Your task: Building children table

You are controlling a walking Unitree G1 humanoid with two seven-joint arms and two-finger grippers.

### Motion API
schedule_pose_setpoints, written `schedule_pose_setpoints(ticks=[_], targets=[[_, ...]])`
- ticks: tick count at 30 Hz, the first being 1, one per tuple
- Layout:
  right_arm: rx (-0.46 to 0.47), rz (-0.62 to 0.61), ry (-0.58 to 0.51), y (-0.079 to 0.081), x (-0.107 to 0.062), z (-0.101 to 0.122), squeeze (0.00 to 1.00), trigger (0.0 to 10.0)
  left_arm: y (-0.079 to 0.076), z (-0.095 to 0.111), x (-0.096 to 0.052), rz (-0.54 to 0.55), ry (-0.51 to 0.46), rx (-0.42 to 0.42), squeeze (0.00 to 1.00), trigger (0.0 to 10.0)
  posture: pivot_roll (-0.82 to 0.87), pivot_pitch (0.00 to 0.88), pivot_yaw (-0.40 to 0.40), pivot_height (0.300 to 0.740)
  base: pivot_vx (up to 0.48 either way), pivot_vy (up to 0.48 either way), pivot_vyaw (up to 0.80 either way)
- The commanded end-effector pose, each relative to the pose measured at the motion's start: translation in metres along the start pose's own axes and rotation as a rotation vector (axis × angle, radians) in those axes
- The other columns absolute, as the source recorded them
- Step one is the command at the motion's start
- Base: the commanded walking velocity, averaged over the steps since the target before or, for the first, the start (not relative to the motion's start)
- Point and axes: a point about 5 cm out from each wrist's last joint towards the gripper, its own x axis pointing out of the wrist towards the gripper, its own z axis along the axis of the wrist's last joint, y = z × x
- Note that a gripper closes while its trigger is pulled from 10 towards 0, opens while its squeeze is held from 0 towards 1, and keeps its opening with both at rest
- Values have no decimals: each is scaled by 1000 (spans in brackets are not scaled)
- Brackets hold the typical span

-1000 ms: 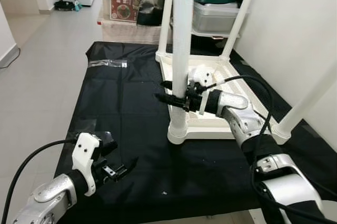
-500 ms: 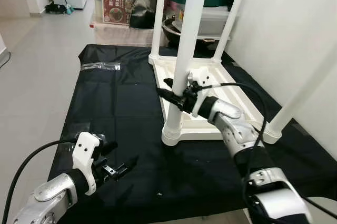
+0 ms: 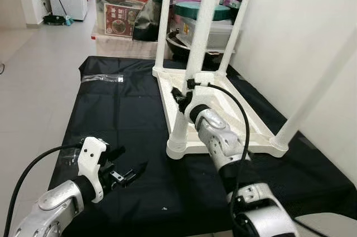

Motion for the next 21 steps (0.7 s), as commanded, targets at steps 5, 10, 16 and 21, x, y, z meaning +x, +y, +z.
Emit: schedule_pose_setpoints(ticks=[5,10,16,21], targets=[[117,-291,275,-32,-12,-51,0,0,0,-4,3,13,3,-19,0,10000,124,0,-150,740,0,0,0],[163,-355,256,-25,-15,-44,0,0,0,-4,7,15,1,-18,0,10000,116,0,-140,740,0,0,0],[141,-448,201,-31,-20,-42,0,0,3,-3,9,45,-7,-11,0,10000,113,0,-137,740,0,0,0],[126,-487,173,-38,-20,-40,0,0,3,-3,10,58,-11,-11,0,10000,113,0,-137,740,0,0,0]])
